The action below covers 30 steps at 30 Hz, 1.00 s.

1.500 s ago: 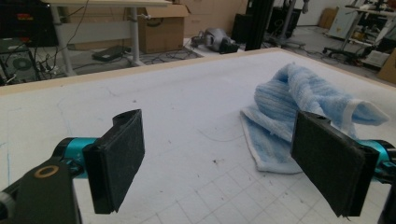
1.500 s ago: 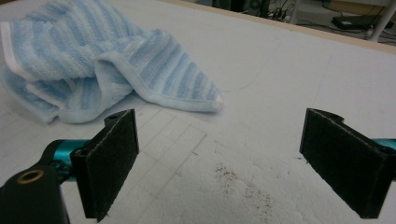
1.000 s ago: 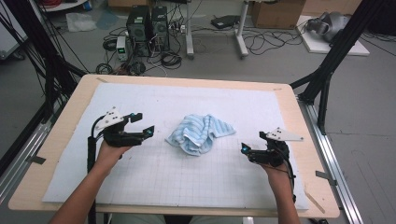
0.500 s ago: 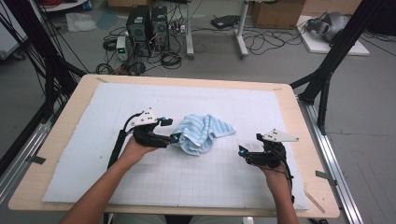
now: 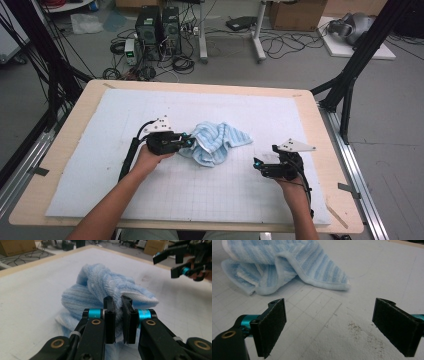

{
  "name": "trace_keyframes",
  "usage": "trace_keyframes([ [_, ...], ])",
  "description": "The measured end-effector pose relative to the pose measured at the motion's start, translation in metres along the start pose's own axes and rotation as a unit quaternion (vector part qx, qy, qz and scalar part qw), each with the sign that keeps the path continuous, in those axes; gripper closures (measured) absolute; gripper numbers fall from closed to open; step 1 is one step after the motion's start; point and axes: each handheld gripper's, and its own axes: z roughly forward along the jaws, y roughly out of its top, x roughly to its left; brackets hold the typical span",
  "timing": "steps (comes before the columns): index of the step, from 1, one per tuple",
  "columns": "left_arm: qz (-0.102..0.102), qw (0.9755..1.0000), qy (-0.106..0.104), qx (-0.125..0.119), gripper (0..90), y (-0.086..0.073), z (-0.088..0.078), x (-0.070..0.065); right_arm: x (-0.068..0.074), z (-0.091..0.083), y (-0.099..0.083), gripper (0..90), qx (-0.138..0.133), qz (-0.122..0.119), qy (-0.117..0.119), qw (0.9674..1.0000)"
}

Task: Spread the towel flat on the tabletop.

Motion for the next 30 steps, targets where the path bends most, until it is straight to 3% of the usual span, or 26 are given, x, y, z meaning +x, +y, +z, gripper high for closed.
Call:
trace_keyframes([
  [2, 0.002, 0.9997, 0.021, -0.012, 82.2, 0.003, -0.009, 0.004, 0.001, 0.001, 0.000, 10.9, -0.003, 0.001, 0.002, 1.0000],
  [5, -0.008, 0.9991, 0.035, -0.021, 82.3, 0.003, -0.015, 0.008, 0.006, 0.005, 0.003, 10.9, -0.012, 0.005, 0.006, 0.9999],
  [6, -0.013, 0.9981, 0.053, -0.029, 82.3, 0.004, -0.020, 0.012, 0.008, 0.007, 0.004, 10.9, -0.014, 0.001, 0.008, 0.9999],
  [8, -0.018, 0.9969, 0.066, -0.038, 82.2, 0.004, -0.024, 0.016, 0.015, 0.012, 0.007, 10.9, -0.015, -0.002, 0.014, 0.9998],
  [14, -0.047, 0.9932, 0.102, -0.030, 82.0, -0.001, -0.030, 0.028, 0.030, 0.028, 0.014, 10.9, -0.019, -0.015, 0.048, 0.9986],
  [19, -0.056, 0.9906, 0.120, -0.033, 82.3, -0.003, -0.033, 0.034, 0.049, 0.044, 0.021, 11.1, -0.003, -0.039, 0.065, 0.9971],
  [21, -0.064, 0.9857, 0.152, -0.033, 82.5, -0.004, -0.038, 0.039, 0.053, 0.051, 0.022, 17.6, 0.006, -0.052, 0.066, 0.9964],
  [23, -0.075, 0.9797, 0.184, -0.026, 82.7, -0.007, -0.042, 0.045, 0.053, 0.058, 0.022, 18.4, 0.017, -0.052, 0.072, 0.9959],
  [25, -0.076, 0.9744, 0.212, 0.000, 82.0, -0.011, -0.044, 0.050, 0.054, 0.061, 0.021, 19.6, 0.025, -0.053, 0.075, 0.9954],
  [26, -0.076, 0.9744, 0.212, 0.000, 76.7, -0.011, -0.044, 0.050, 0.055, 0.061, 0.021, 19.8, 0.028, -0.056, 0.077, 0.9951],
  [27, -0.083, 0.9698, 0.229, 0.011, 64.4, -0.014, -0.044, 0.053, 0.055, 0.060, 0.021, 19.8, 0.028, -0.058, 0.076, 0.9950],
  [28, -0.089, 0.9669, 0.239, 0.012, 53.3, -0.014, -0.046, 0.054, 0.055, 0.060, 0.021, 19.8, 0.027, -0.056, 0.076, 0.9952],
  [29, -0.092, 0.9660, 0.241, 0.009, 45.5, -0.013, -0.047, 0.053, 0.053, 0.059, 0.021, 19.7, 0.025, -0.056, 0.074, 0.9954],
  [30, -0.087, 0.9683, 0.234, 0.000, 44.0, -0.011, -0.048, 0.051, 0.053, 0.058, 0.021, 19.7, 0.026, -0.050, 0.074, 0.9957],
])
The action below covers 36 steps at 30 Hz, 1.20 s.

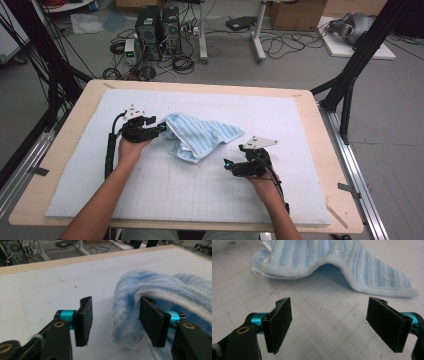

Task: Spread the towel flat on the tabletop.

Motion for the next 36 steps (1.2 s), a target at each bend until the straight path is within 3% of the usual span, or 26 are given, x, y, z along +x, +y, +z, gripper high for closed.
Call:
trace_keyframes([
  [2, 0.030, 0.9992, -0.016, -0.020, 43.7, 0.005, -0.005, -0.007, -0.002, -0.001, 0.000, 19.7, -0.003, 0.002, -0.001, 1.0000],
  [4, 0.060, 0.9967, -0.038, -0.040, 43.5, 0.009, -0.007, -0.015, -0.003, -0.002, -0.001, 19.7, -0.004, 0.004, -0.002, 1.0000],
  [5, 0.060, 0.9967, -0.038, -0.040, 43.6, 0.009, -0.007, -0.015, -0.003, -0.003, -0.001, 19.7, -0.004, 0.005, -0.003, 1.0000],
  [6, 0.088, 0.9930, -0.061, -0.050, 43.6, 0.014, -0.008, -0.024, -0.003, -0.003, -0.001, 19.7, -0.004, 0.006, -0.003, 1.0000],
  [8, 0.107, 0.9887, -0.089, -0.056, 44.6, 0.017, -0.007, -0.032, -0.004, -0.004, -0.001, 19.7, -0.006, 0.007, -0.004, 0.9999],
  [11, 0.127, 0.9839, -0.121, -0.033, 44.4, 0.018, 0.001, -0.044, -0.005, -0.006, -0.001, 19.7, -0.010, 0.010, -0.005, 0.9999],
  [13, 0.130, 0.9826, -0.130, -0.027, 42.9, 0.017, 0.005, -0.047, -0.006, -0.007, -0.001, 19.6, -0.012, 0.012, -0.005, 0.9998],
  [14, 0.129, 0.9812, -0.143, -0.008, 40.5, 0.015, 0.013, -0.053, -0.006, -0.008, -0.001, 19.6, -0.013, 0.010, -0.007, 0.9998],
  [16, 0.133, 0.9798, -0.148, 0.013, 36.1, 0.010, 0.022, -0.060, -0.006, -0.008, -0.001, 19.6, -0.012, 0.011, -0.007, 0.9998],
  [19, 0.152, 0.9767, -0.145, 0.042, 37.2, 0.003, 0.032, -0.066, -0.006, -0.008, -0.002, 19.6, -0.010, 0.013, -0.007, 0.9998],
  [22, 0.179, 0.9722, -0.136, 0.064, 53.2, -0.001, 0.037, -0.069, -0.007, -0.008, -0.003, 19.6, -0.008, 0.015, -0.008, 0.9998],
  [23, 0.188, 0.9700, -0.140, 0.066, 60.8, -0.001, 0.037, -0.069, -0.007, -0.008, -0.003, 19.6, -0.008, 0.016, -0.008, 0.9998],
  [24, 0.188, 0.9700, -0.140, 0.066, 68.4, -0.001, 0.037, -0.069, -0.007, -0.007, -0.003, 19.6, -0.008, 0.015, -0.009, 0.9998],
  [25, 0.190, 0.9680, -0.154, 0.056, 75.4, 0.002, 0.035, -0.068, -0.008, -0.007, -0.003, 19.6, -0.007, 0.017, -0.010, 0.9998],
  [27, 0.180, 0.9690, -0.164, 0.044, 81.7, 0.004, 0.033, -0.066, -0.008, -0.007, -0.004, 19.6, -0.007, 0.018, -0.009, 0.9998],
  [29, 0.152, 0.9725, -0.175, 0.026, 82.6, 0.009, 0.030, -0.060, -0.008, -0.007, -0.004, 19.7, -0.007, 0.019, -0.008, 0.9998],
  [30, 0.152, 0.9725, -0.175, 0.026, 82.6, 0.009, 0.030, -0.060, -0.008, -0.006, -0.004, 19.6, -0.008, 0.015, -0.007, 0.9998],
  [31, 0.139, 0.9744, -0.176, 0.016, 82.6, 0.011, 0.029, -0.057, -0.007, -0.006, -0.003, 19.7, -0.007, 0.016, -0.006, 0.9998],
  [32, 0.119, 0.9787, -0.167, 0.002, 82.4, 0.017, 0.027, -0.051, -0.007, -0.006, -0.003, 19.7, -0.009, 0.018, -0.005, 0.9998],
  [33, 0.113, 0.9810, -0.158, -0.007, 82.0, 0.020, 0.026, -0.048, -0.007, -0.005, -0.003, 19.7, -0.010, 0.020, -0.003, 0.9998],
  [36, 0.085, 0.9855, -0.144, -0.026, 82.0, 0.028, 0.025, -0.041, -0.004, -0.002, -0.001, 19.7, -0.014, 0.021, 0.004, 0.9997],
])
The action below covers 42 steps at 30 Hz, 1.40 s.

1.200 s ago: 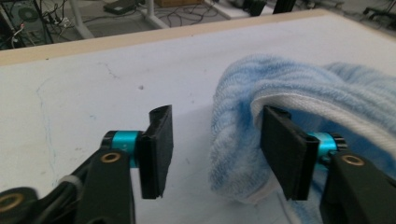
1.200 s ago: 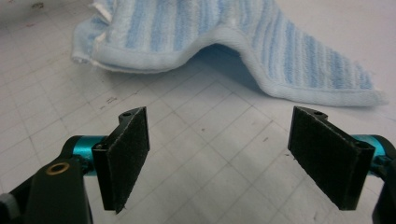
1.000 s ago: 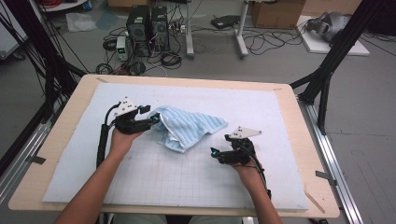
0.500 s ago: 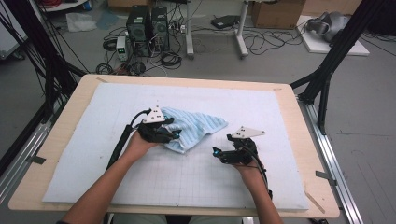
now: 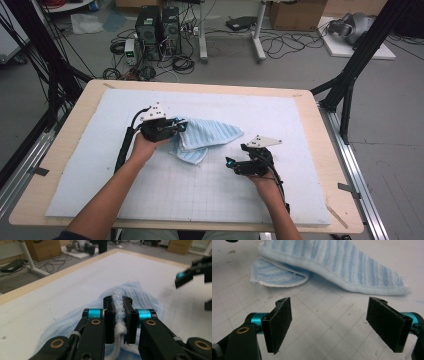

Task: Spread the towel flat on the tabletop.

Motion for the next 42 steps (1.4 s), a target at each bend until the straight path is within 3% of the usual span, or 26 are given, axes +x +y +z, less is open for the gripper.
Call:
trace_keyframes([
  [5, -0.024, 0.9991, 0.024, -0.027, 81.9, 0.009, -0.002, 0.009, 0.009, 0.008, 0.003, 20.3, 0.004, -0.015, 0.015, 0.9998],
  [13, -0.042, 0.9973, 0.055, -0.026, 82.2, 0.006, 0.000, 0.019, 0.024, 0.028, 0.013, 38.0, 0.008, -0.044, 0.055, 0.9975],
  [14, -0.049, 0.9967, 0.059, -0.026, 82.1, 0.005, 0.000, 0.023, 0.032, 0.041, 0.018, 42.1, 0.012, -0.054, 0.072, 0.9959],
  [18, -0.055, 0.9956, 0.072, -0.024, 82.2, 0.003, -0.004, 0.030, 0.050, 0.074, 0.030, 43.6, 0.030, -0.077, 0.096, 0.9919],
  [21, -0.061, 0.9951, 0.074, -0.023, 82.2, 0.002, -0.007, 0.033, 0.063, 0.098, 0.034, 49.8, 0.070, -0.116, 0.088, 0.9869],
  [22, -0.067, 0.9944, 0.079, -0.023, 82.1, 0.002, -0.010, 0.036, 0.064, 0.102, 0.035, 55.0, 0.070, -0.119, 0.085, 0.9868],
  [26, -0.072, 0.9938, 0.081, -0.022, 82.1, 0.001, -0.015, 0.040, 0.063, 0.098, 0.036, 85.0, 0.079, -0.120, 0.102, 0.9843],
  [28, -0.077, 0.9933, 0.083, -0.022, 82.2, 0.001, -0.019, 0.042, 0.065, 0.094, 0.035, 85.8, 0.089, -0.124, 0.110, 0.9821],
  [32, -0.076, 0.9932, 0.085, -0.024, 82.1, 0.002, -0.022, 0.043, 0.067, 0.083, 0.027, 86.0, 0.094, -0.117, 0.150, 0.9773],
  [33, -0.076, 0.9932, 0.085, -0.024, 82.1, 0.002, -0.022, 0.043, 0.067, 0.083, 0.027, 86.0, 0.094, -0.117, 0.150, 0.9773],
  [34, -0.077, 0.9930, 0.087, -0.024, 82.1, 0.002, -0.024, 0.044, 0.068, 0.074, 0.020, 86.0, 0.096, -0.115, 0.173, 0.9736],
  [42, -0.080, 0.9924, 0.092, -0.020, 82.1, 0.001, -0.026, 0.046, 0.071, 0.034, -0.006, 86.0, 0.116, -0.121, 0.235, 0.9576],
])
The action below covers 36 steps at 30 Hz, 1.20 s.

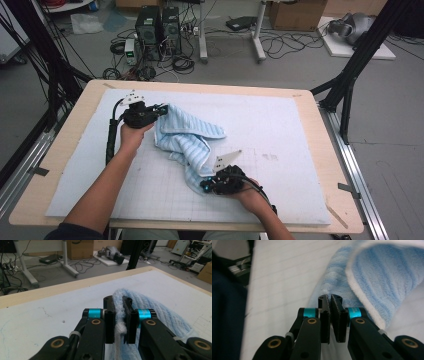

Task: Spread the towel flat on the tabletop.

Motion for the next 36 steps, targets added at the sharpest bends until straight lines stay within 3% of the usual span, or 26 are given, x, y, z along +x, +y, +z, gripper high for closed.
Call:
trace_keyframes([
  [3, 0.001, 0.9999, 0.009, 0.008, 82.1, -0.002, 0.002, 0.000, 0.010, -0.007, -0.009, 86.0, 0.006, -0.010, 0.017, 0.9998],
  [7, -0.004, 0.9998, 0.014, 0.015, 82.2, -0.004, 0.004, 0.002, 0.015, -0.013, -0.017, 85.2, -0.001, -0.007, 0.021, 0.9998],
  [10, -0.008, 0.9997, 0.009, 0.019, 80.0, -0.005, 0.007, 0.001, 0.011, -0.017, -0.015, 70.0, -0.024, 0.007, 0.008, 0.9997],
  [11, -0.013, 0.9997, 0.008, 0.019, 76.5, -0.005, 0.007, 0.000, 0.007, -0.021, -0.013, 66.5, -0.045, 0.014, 0.001, 0.9989],
  [13, -0.013, 0.9996, 0.016, 0.020, 70.4, -0.005, 0.007, 0.000, 0.000, -0.031, -0.010, 65.1, -0.087, 0.027, -0.010, 0.9958],
  [15, -0.013, 0.9995, 0.020, 0.019, 66.2, -0.005, 0.005, 0.002, -0.009, -0.040, -0.006, 58.8, -0.113, 0.034, -0.049, 0.9918],
  [17, -0.013, 0.9994, 0.025, 0.019, 60.8, -0.005, 0.004, 0.003, -0.019, -0.046, -0.002, 54.2, -0.129, 0.043, -0.097, 0.9859],
  [19, -0.020, 0.9993, 0.026, 0.018, 59.1, -0.004, -0.001, 0.007, -0.028, -0.050, 0.003, 52.1, -0.147, 0.054, -0.125, 0.9797],
  [21, -0.016, 0.9994, 0.025, 0.017, 58.9, -0.004, -0.005, 0.008, -0.035, -0.053, 0.009, 51.2, -0.161, 0.061, -0.152, 0.9733],
  [23, -0.010, 0.9997, 0.022, 0.006, 59.0, -0.007, -0.009, 0.008, -0.040, -0.051, 0.017, 50.0, -0.154, 0.061, -0.174, 0.9708],
  [27, 0.001, 0.9997, 0.008, 0.021, 59.1, -0.020, -0.010, 0.006, -0.054, -0.033, 0.032, 48.3, -0.121, 0.065, -0.203, 0.9694],
  [29, 0.001, 0.9996, 0.005, 0.028, 58.7, -0.022, -0.009, 0.006, -0.063, -0.019, 0.038, 48.0, -0.111, 0.082, -0.195, 0.9711],
  [32, 0.007, 0.9994, -0.004, 0.035, 58.3, -0.028, -0.009, 0.003, -0.071, 0.004, 0.045, 47.8, -0.101, 0.097, -0.163, 0.9766],
  [34, 0.008, 0.9992, -0.007, 0.037, 57.5, -0.029, -0.008, 0.002, -0.072, 0.013, 0.048, 49.7, -0.088, 0.095, -0.167, 0.9774],
  [35, 0.009, 0.9991, -0.011, 0.039, 56.8, -0.029, -0.008, 0.001, -0.075, 0.025, 0.050, 63.0, -0.048, 0.085, -0.199, 0.9750],
  [36, 0.011, 0.9990, -0.015, 0.041, 55.2, -0.029, -0.007, -0.001, -0.076, 0.028, 0.049, 70.2, -0.035, 0.083, -0.208, 0.9738],
])
